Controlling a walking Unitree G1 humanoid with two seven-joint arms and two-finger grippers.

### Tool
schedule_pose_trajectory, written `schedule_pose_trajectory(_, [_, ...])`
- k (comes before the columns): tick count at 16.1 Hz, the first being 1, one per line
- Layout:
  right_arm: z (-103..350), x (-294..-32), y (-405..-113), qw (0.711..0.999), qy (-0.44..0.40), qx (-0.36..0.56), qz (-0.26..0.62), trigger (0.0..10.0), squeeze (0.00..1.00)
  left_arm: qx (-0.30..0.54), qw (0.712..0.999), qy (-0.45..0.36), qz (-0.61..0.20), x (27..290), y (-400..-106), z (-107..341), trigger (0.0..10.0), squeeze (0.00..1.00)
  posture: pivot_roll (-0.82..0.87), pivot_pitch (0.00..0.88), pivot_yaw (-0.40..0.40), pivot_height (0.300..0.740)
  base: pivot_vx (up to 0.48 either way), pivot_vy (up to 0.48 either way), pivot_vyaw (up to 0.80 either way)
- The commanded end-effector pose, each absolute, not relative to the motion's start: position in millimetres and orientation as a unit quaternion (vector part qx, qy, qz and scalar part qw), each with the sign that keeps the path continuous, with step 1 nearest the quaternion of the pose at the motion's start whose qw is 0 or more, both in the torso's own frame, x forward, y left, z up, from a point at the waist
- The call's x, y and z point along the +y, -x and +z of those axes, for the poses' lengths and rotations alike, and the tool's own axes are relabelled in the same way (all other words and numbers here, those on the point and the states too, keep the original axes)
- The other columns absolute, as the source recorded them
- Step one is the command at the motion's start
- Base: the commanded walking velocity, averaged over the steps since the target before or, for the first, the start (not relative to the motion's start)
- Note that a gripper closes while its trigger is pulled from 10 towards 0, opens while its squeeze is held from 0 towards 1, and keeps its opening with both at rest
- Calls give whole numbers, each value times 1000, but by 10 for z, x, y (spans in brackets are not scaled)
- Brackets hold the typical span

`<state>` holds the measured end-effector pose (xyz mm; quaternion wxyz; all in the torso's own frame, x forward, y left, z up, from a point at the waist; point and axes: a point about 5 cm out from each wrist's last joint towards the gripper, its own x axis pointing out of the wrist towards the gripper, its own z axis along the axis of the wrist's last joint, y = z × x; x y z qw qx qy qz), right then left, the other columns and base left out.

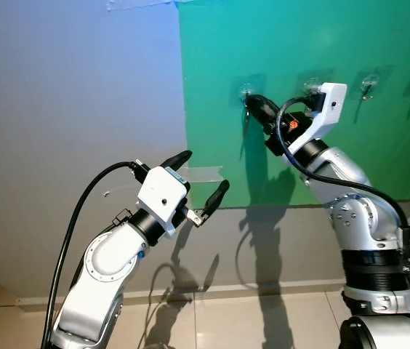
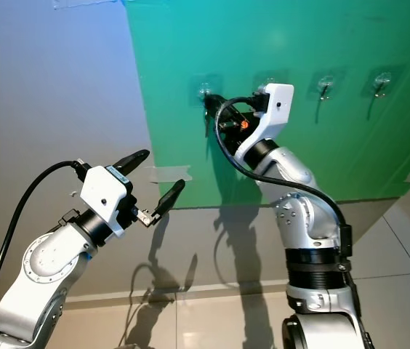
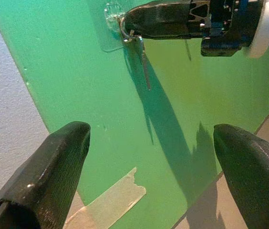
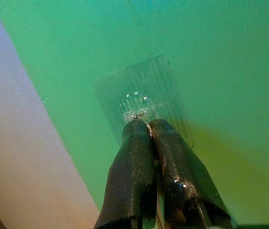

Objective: Hang keys on a hook

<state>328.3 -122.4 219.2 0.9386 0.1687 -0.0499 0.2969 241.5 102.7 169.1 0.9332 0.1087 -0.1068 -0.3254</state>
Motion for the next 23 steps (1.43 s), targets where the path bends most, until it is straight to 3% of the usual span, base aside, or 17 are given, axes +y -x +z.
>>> schedule_pose_trajectory(1, [1974, -1435, -3295, 958, -147, 1, 248, 10000, 0, -107, 932, -116, -327, 1023, -2419, 1693, 10000, 0, -29, 0, 29, 740, 0, 0, 0])
schedule_pose_trajectory(17, [1836, -1403, -3089, 948, -64, 42, 308, 10000, 0, -108, 929, -113, -335, 986, -2406, 1690, 10000, 0, -32, 0, 22, 740, 0, 0, 0])
schedule_pose_trajectory(23, [2113, -1408, -3161, 954, -90, -51, 281, 10000, 0, -112, 930, -111, -331, 972, -2418, 1695, 10000, 0, -41, 0, 18, 740, 0, 0, 0])
